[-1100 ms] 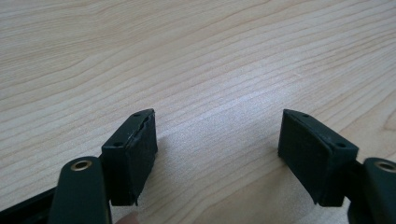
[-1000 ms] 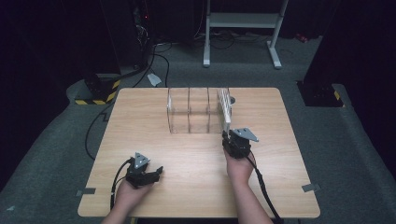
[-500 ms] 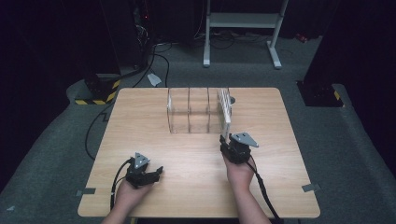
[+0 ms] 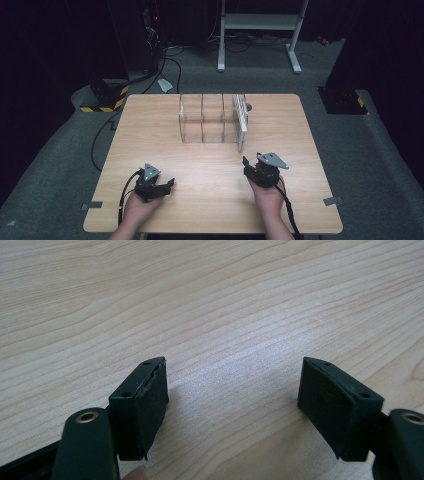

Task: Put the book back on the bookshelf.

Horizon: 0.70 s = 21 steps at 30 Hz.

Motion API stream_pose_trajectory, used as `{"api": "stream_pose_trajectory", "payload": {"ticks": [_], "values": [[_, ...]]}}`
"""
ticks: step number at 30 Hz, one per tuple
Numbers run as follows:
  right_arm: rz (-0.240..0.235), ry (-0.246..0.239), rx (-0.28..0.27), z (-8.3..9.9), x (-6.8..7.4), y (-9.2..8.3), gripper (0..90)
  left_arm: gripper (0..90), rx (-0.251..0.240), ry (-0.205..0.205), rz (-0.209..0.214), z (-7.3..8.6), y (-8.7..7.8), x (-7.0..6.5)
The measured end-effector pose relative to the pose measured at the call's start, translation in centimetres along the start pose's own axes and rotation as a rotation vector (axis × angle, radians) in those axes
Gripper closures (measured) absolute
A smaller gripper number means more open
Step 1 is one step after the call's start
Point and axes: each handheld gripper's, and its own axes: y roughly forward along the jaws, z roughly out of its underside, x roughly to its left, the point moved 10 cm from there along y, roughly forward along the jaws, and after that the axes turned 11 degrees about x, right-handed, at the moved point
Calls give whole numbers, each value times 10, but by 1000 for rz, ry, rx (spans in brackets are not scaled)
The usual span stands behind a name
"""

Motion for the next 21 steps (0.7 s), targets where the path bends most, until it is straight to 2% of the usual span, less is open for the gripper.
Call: {"api": "stream_pose_trajectory", "payload": {"ticks": [4,6,12,18,21], "values": [[3,-4,9,9,-9,-6,383,281,0,-2,1,0,0,0],[17,-27,16,20,-22,-12,362,281,0,-3,1,0,0,0],[61,-42,54,44,-51,-20,346,281,-1,-2,0,0,0,0],[111,-66,158,75,-79,-21,339,281,0,-3,0,1,0,-1],[127,-48,220,87,-92,-24,325,281,0,-3,0,1,-1,-1]]}}
